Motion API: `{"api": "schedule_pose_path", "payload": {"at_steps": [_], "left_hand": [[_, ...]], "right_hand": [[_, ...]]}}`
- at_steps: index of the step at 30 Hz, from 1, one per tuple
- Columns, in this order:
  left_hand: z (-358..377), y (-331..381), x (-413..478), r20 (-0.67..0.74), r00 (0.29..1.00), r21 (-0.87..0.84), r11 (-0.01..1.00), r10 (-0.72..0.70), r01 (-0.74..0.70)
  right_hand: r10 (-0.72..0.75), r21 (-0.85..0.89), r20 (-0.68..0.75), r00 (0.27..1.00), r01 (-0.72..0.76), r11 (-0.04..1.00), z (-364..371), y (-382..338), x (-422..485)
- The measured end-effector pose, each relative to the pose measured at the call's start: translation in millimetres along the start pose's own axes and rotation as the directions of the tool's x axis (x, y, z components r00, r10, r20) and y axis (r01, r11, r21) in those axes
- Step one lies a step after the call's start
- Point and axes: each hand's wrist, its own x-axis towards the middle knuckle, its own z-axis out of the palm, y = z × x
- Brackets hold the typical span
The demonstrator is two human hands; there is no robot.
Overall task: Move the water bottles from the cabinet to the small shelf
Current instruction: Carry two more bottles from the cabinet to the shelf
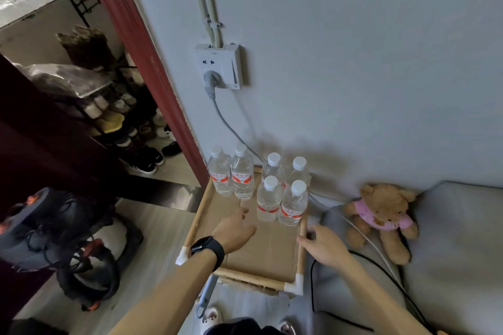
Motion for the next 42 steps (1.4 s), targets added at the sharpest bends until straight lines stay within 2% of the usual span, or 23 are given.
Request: {"api": "schedule_pose_path", "payload": {"at_steps": [3, 5, 7, 10, 14, 18, 20, 22, 25, 29, 32, 37, 42], "left_hand": [[13, -32, -18, -0.009, 0.997, 0.026, 0.997, -0.071, 0.072], [21, -56, -35, -0.037, 0.987, -0.046, 0.987, -0.154, 0.152], [27, -80, -54, -0.071, 0.972, -0.082, 0.972, -0.224, 0.219], [28, -103, -86, -0.118, 0.964, -0.046, 0.971, -0.239, 0.235], [9, -130, -129, -0.243, 0.947, -0.058, 0.978, -0.21, 0.202], [-12, -185, -214, -0.458, 0.849, -0.096, 0.964, -0.263, 0.247], [-19, -218, -278, -0.571, 0.763, -0.129, 0.951, -0.304, 0.282], [-19, -256, -355, -0.675, 0.656, -0.15, 0.933, -0.338, 0.326], [0, -313, -492, -0.77, 0.462, -0.229, 0.867, -0.44, 0.444], [47, -371, -685, -0.804, 0.19, -0.343, 0.701, -0.563, 0.625], [88, -390, -826, -0.757, -0.017, -0.459, 0.513, -0.653, 0.725], [158, -386, -1010, -0.638, -0.338, -0.639, 0.231, -0.691, 0.734], [214, -374, -1136, -0.503, -0.56, -0.735, -0.014, -0.658, 0.678]], "right_hand": [[-0.03, -0.153, 0.078, 0.997, 0.042, 0.987, 7, 11, 2], [-0.08, -0.211, 0.133, 0.988, 0.107, 0.972, 17, 10, -1], [-0.137, -0.262, 0.194, 0.971, 0.186, 0.947, 25, -1, -6], [-0.279, -0.279, 0.252, 0.927, 0.345, 0.896, 38, -35, -21], [-0.466, -0.276, 0.316, 0.827, 0.55, 0.788, 57, -104, -47], [-0.648, -0.209, 0.409, 0.643, 0.757, 0.619, 110, -180, -100], [-0.722, -0.184, 0.448, 0.527, 0.845, 0.502, 148, -214, -141], [-0.781, -0.165, 0.497, 0.378, 0.925, 0.342, 193, -243, -191], [-0.804, -0.081, 0.577, 0.148, 0.989, 0.124, 274, -276, -287], [-0.746, 0.083, 0.646, -0.163, 0.986, -0.144, 388, -295, -435], [-0.646, 0.229, 0.667, -0.37, 0.928, -0.295, 461, -300, -556], [-0.459, 0.449, 0.654, -0.601, 0.797, -0.405, 550, -281, -738], [-0.312, 0.591, 0.533, -0.787, 0.61, -0.529, 625, -257, -883]]}}
